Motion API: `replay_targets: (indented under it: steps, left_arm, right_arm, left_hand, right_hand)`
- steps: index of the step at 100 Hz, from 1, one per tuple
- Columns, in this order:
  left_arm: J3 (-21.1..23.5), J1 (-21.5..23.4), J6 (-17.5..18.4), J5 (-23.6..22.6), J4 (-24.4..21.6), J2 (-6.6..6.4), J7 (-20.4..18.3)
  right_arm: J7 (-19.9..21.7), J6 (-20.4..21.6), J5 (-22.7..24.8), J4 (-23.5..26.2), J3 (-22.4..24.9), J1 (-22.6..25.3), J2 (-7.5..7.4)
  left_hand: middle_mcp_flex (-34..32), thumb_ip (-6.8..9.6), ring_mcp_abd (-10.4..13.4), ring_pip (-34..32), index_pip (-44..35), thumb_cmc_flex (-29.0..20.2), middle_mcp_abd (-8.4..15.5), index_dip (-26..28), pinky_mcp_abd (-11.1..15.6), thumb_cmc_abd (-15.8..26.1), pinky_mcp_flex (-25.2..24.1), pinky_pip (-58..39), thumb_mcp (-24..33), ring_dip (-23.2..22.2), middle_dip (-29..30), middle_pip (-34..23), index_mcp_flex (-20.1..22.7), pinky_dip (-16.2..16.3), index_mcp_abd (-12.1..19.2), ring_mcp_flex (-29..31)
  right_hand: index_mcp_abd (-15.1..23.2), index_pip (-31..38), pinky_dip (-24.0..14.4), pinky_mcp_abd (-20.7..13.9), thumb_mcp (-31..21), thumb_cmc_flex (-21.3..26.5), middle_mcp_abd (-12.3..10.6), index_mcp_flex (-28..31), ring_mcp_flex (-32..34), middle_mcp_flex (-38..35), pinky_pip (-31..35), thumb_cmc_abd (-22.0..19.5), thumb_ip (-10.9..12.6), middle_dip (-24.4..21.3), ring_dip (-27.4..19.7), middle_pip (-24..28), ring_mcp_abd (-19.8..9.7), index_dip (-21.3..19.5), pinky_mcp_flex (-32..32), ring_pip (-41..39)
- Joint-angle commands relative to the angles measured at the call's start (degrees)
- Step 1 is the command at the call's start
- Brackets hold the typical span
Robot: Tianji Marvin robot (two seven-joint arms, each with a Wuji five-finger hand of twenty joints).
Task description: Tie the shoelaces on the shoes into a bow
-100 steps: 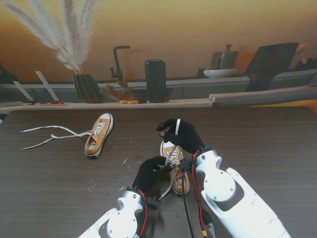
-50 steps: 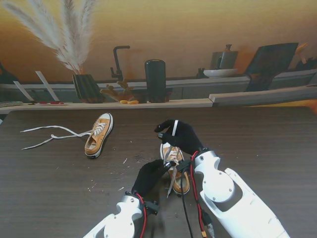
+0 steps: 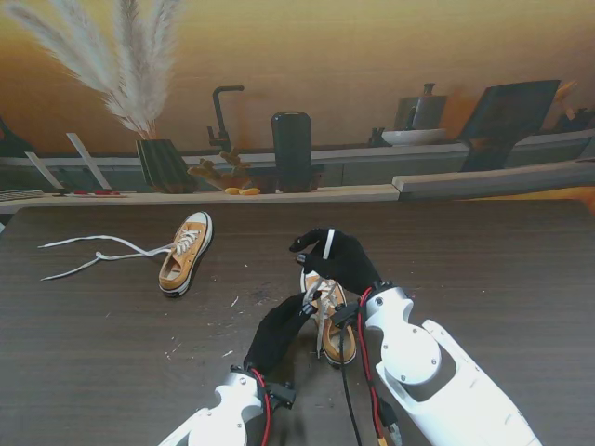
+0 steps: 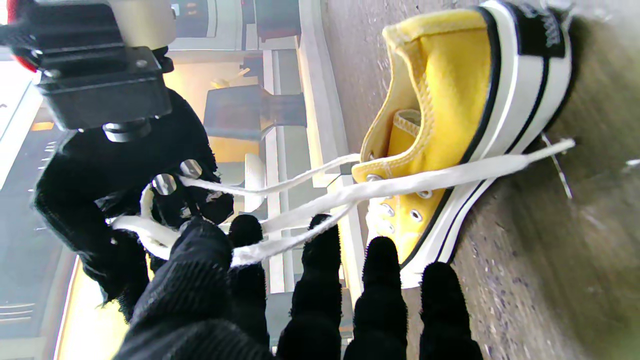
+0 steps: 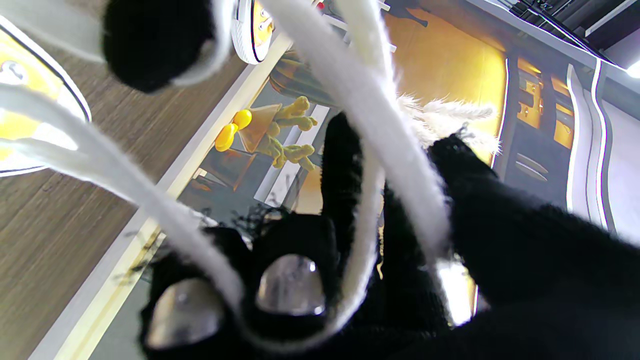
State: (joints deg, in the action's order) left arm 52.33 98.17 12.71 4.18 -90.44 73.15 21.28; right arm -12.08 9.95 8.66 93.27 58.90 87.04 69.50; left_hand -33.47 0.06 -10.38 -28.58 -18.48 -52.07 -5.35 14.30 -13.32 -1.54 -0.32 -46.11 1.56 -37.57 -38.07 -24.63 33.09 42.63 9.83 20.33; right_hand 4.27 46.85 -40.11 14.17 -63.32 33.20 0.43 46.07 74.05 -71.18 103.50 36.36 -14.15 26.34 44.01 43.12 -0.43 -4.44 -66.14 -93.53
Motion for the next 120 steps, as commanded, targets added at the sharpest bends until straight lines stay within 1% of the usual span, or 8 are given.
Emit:
replay_targets:
  steps: [1,34,60,68,71,81,96,120]
  left_arm:
    - [-0.1,0.3,0.6,0.5,-0.7,-0.05,-1.3]
    - [-0.3,0.7,3.1,7.2,-1.2,-0.08,-3.8]
    - [0.7,2.3,4.1,23.1,-3.2,-0.50,-10.4]
    - [1.0,2.5,4.9,26.5,-3.3,-0.71,-12.4]
    - [1.2,2.7,5.0,27.9,-3.6,-0.83,-13.4]
    - [1.9,3.3,4.9,32.7,-4.4,-1.00,-15.7]
    - [3.0,4.4,3.2,39.4,-6.6,-0.61,-16.1]
    - [4.5,5.1,0.8,42.5,-8.6,0.22,-12.1]
  right_arm:
    - [1.0,0.3,-0.2,0.0,0.1,0.3,-0.28]
    - [1.4,1.3,0.1,-0.4,0.0,0.5,-0.44]
    - [1.5,1.7,0.2,-0.5,0.0,0.8,-0.53]
    - [1.7,1.7,0.3,-0.6,0.0,0.8,-0.59]
    - [1.7,1.7,0.3,-0.6,0.0,0.8,-0.59]
    - [1.7,1.7,0.3,-0.7,0.0,0.8,-0.58]
    - [1.8,1.7,0.4,-0.8,-0.2,0.8,-0.60]
    - [1.5,1.4,1.0,-1.0,0.0,0.8,-0.60]
  left_hand:
    - [1.5,-1.58,1.7,0.4,-0.1,-0.8,0.6,1.2,2.4,2.5,-0.6,0.7,-2.4,-1.5,0.2,0.6,-2.3,1.3,7.6,-0.8]
    - [3.7,-2.05,2.5,1.3,-0.1,0.0,1.0,0.8,3.3,4.0,-1.9,3.5,-2.9,-1.4,0.1,1.0,-6.7,1.2,9.2,-2.4]
    - [7.9,-1.29,4.8,4.2,-0.9,-1.3,2.4,0.1,4.8,1.2,-3.2,10.7,-2.3,-0.5,-0.1,1.4,-8.4,1.6,8.7,-5.9]
    - [9.5,0.44,5.7,5.2,-0.2,-0.6,3.2,-0.8,5.5,-2.6,-3.3,14.1,-1.3,-0.3,0.4,2.0,-9.3,2.6,7.3,-6.6]
    - [10.1,2.18,6.0,5.6,0.0,-0.2,3.5,-1.0,5.6,-4.8,-2.9,15.8,-0.1,-0.3,0.4,2.0,-9.7,3.3,6.8,-6.8]
    - [11.6,3.53,6.8,6.6,-0.5,1.7,4.4,-0.9,6.1,-8.9,-2.5,19.7,3.8,0.0,0.6,2.4,-10.2,5.5,5.5,-7.6]
    - [12.1,1.90,7.4,6.5,-5.5,2.3,4.9,2.5,6.1,-11.5,-1.5,22.6,6.8,-0.2,0.2,1.5,-9.4,7.1,4.1,-7.6]
    - [10.6,-0.87,7.6,4.8,-13.9,1.8,5.2,11.2,6.1,-13.8,-0.3,23.8,10.3,-0.6,-0.7,-0.8,-7.4,8.9,3.6,-6.8]
  right_hand:
    - [1.2,1.1,0.8,0.0,-0.9,1.3,0.9,-0.3,1.3,0.1,7.0,-0.6,-1.6,-0.1,-0.6,-0.3,-0.5,1.2,-1.0,-0.6]
    - [1.2,1.1,0.8,0.1,-0.7,1.3,0.8,-0.4,1.3,0.0,7.0,-0.6,-1.6,-0.1,-0.7,-0.3,-0.5,1.2,-1.0,-0.6]
    - [1.3,1.0,0.8,0.2,-0.8,1.3,0.8,-0.5,1.3,0.2,6.8,-0.6,-1.5,-0.1,-0.7,-0.4,-0.5,1.2,-1.0,-0.5]
    - [1.3,0.9,0.8,0.3,-0.7,1.4,0.8,-0.6,1.3,0.3,6.7,-0.7,-1.5,-0.1,-0.8,-0.4,-0.4,1.2,-1.0,-0.4]
    - [1.2,1.0,0.8,0.3,-0.7,1.3,0.8,-0.6,1.3,0.3,6.7,-0.7,-1.5,-0.1,-0.8,-0.4,-0.3,1.2,-0.9,-0.4]
    - [1.2,1.0,0.9,0.4,-0.7,1.5,0.8,-0.5,1.3,0.3,6.6,-0.7,-1.5,-0.1,-0.8,-0.4,-0.3,1.2,-0.9,-0.3]
    - [1.2,1.0,0.9,0.6,-0.7,1.5,0.7,-0.6,1.3,0.3,6.5,-0.7,-1.5,-0.1,-0.9,-0.4,-0.2,1.2,-0.9,-0.3]
    - [1.1,1.2,0.5,0.1,-0.7,2.1,0.7,-0.4,1.3,-0.3,7.4,-0.6,-1.5,0.4,-0.6,0.4,-0.5,1.2,-1.1,-1.1]
